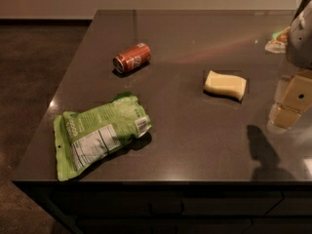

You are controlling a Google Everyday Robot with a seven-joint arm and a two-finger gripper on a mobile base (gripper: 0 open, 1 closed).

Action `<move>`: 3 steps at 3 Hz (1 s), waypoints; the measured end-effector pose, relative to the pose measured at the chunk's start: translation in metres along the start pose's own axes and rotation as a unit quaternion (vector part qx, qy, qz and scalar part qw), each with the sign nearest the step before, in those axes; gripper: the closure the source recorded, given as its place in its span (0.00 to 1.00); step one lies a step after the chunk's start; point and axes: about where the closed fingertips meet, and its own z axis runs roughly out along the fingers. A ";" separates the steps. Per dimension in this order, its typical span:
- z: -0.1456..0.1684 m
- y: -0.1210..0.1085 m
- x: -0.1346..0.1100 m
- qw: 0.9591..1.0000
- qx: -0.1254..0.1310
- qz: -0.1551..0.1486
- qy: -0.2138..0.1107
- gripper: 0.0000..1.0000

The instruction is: Pick coke can

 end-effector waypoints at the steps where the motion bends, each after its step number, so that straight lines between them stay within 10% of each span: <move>1: 0.000 0.000 0.000 1.000 0.000 0.000 0.000 0.00; 3: 0.022 -0.044 -0.040 0.999 0.025 0.002 -0.030 0.00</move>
Offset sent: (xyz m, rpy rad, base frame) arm 0.0472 0.0246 -0.0117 0.0599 -0.0345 -0.0295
